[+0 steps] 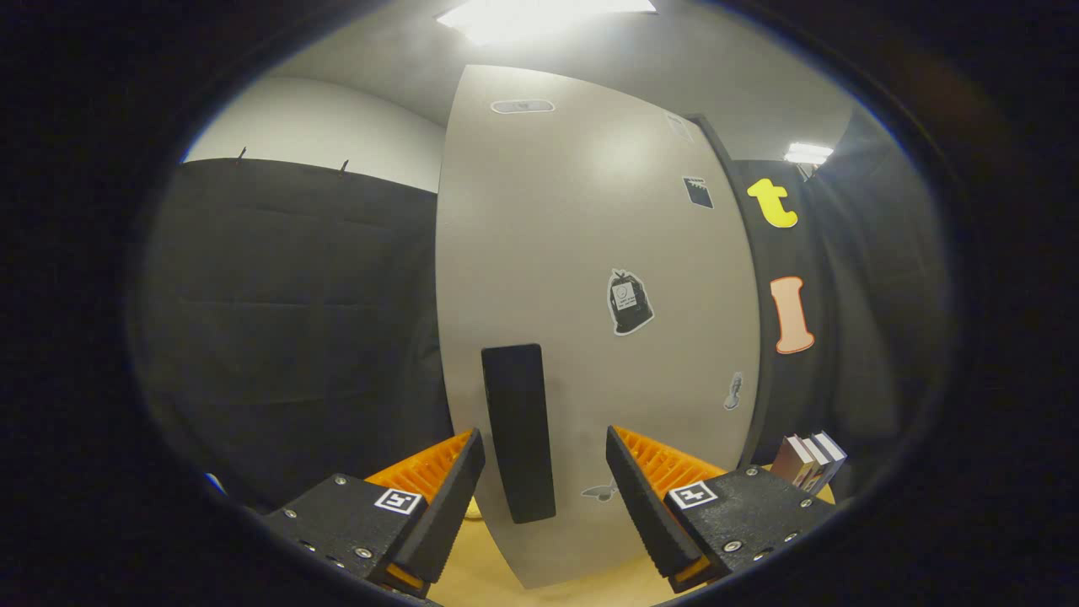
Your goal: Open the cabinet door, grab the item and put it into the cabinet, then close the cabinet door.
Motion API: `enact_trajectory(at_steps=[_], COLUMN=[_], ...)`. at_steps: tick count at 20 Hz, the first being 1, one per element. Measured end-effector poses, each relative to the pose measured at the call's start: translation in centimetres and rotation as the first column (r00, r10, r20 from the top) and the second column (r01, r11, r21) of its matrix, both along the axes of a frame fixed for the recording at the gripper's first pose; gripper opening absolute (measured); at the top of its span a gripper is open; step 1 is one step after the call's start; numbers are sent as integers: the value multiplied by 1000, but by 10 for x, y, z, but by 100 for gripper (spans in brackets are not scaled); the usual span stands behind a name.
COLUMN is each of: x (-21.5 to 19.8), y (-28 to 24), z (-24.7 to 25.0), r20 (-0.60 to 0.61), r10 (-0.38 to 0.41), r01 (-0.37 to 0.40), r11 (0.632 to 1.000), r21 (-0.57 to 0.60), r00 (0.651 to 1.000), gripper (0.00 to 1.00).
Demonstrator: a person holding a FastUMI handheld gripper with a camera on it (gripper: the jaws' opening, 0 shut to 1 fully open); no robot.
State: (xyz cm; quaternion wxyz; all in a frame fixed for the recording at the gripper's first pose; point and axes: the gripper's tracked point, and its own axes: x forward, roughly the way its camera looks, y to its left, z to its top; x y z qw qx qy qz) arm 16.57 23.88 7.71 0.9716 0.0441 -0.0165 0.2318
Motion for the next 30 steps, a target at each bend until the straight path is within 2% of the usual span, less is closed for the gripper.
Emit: enact_trajectory(at_steps=[4,7,10,14,17,19,23,27,30], x=[4,3,-2,-7,-6,-3,4,21,28], y=[19,22,36,17,7,-15,-47,-60,-66], z=[3,-6,-17,-25,-39,-41,-55,-69,-66], r20=[4,16,12,6,-67,-81,-119,-170,-140], r10=[-25,-122,-160,-315,-326,-380,-421,-425,-435], r01=[25,123,160,315,323,380,429,439,443], r11=[1000,990,983,945,945,925,902,897,896], r21=[-9,-62,-84,-93,-48,-12,55,50,30], r00=[1000,992,987,949,943,921,899,889,889], gripper=[90,91,91,91,92,92,92,94,94])
